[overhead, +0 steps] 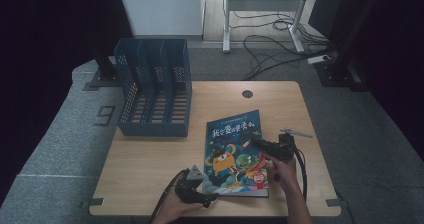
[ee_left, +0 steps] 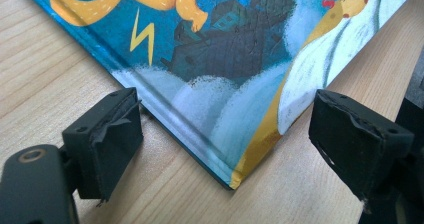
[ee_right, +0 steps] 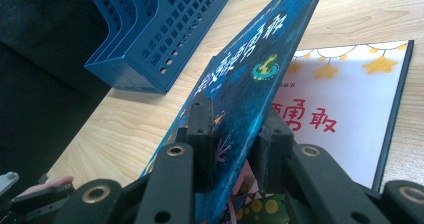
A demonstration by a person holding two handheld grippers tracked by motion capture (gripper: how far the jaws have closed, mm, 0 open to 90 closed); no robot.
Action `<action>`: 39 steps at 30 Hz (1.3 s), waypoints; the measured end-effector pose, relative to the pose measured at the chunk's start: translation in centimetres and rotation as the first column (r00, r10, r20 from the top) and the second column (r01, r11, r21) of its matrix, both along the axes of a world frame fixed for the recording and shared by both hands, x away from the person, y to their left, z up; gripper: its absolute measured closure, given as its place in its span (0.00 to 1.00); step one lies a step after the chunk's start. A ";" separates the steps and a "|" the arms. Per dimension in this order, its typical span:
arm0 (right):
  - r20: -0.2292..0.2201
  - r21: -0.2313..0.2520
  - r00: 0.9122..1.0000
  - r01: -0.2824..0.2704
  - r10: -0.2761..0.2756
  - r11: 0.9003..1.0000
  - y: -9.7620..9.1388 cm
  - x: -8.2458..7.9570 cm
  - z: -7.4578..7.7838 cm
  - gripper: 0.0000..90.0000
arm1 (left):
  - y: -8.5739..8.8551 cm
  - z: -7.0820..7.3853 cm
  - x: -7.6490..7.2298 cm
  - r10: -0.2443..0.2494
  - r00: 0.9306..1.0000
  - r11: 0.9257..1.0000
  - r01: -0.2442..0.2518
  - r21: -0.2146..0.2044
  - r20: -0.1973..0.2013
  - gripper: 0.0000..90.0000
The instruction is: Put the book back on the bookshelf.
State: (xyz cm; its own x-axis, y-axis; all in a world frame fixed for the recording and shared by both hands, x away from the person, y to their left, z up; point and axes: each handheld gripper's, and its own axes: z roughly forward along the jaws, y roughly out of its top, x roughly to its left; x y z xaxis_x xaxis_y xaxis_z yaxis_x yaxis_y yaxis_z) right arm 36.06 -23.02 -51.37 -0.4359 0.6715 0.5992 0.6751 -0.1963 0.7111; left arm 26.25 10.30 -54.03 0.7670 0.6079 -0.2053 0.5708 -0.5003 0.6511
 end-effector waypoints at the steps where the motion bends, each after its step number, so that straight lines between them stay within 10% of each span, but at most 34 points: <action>1: -0.001 0.001 1.000 -0.001 0.001 1.000 0.0 0.0 0.0 0.80 | 0.0 0.0 0.0 0.001 1.000 1.000 -0.001 0.000 0.001 0.15; 39: 0.113 -0.047 0.993 0.028 -0.023 0.998 0.6 -1.1 1.6 0.81 | -0.8 -0.1 -0.4 0.025 0.999 0.999 -0.027 0.046 0.044 0.13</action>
